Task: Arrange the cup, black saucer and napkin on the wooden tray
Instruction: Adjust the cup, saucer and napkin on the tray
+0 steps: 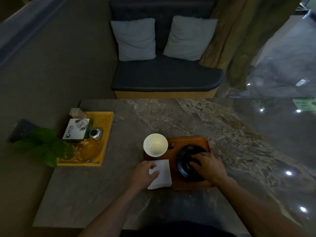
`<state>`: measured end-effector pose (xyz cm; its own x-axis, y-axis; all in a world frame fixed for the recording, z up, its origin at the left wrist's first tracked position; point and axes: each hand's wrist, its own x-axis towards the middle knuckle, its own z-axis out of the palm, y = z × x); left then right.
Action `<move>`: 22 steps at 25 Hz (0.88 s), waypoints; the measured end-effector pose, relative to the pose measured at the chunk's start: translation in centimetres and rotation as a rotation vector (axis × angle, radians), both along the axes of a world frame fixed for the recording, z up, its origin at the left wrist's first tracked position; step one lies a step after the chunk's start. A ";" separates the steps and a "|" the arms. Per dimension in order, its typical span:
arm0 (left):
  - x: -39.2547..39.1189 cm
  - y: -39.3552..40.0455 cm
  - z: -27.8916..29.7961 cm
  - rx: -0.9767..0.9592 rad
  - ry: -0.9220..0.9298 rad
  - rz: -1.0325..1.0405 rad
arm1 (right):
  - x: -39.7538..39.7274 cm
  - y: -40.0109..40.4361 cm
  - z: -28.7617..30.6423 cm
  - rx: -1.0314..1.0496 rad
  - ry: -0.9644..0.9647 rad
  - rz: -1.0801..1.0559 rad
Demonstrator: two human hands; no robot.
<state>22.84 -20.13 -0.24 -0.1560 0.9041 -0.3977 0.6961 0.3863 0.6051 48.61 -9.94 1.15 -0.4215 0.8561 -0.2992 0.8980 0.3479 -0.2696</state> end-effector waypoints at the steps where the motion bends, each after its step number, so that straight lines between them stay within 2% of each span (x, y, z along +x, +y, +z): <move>1: 0.6 -0.2 0.0 0.009 0.008 -0.024 | 1.0 0.0 -0.2 -0.019 -0.013 -0.007; 9: 6.5 0.4 -0.8 0.040 0.258 -0.266 | 8.1 0.6 -1.1 -0.056 -0.087 0.047; 16: 9.5 1.6 -1.7 -0.021 0.345 -0.171 | 9.5 1.5 -3.1 -0.084 -0.074 0.120; 22: 10.6 2.2 -2.7 -0.067 0.338 -0.120 | 8.3 2.8 -5.3 -0.156 -0.087 0.144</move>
<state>33.46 -17.89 -2.90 -0.1836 0.8977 -0.4005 0.8952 0.3210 0.3090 56.92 -7.17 -4.12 -0.5029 0.7296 -0.4634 0.8642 0.4344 -0.2540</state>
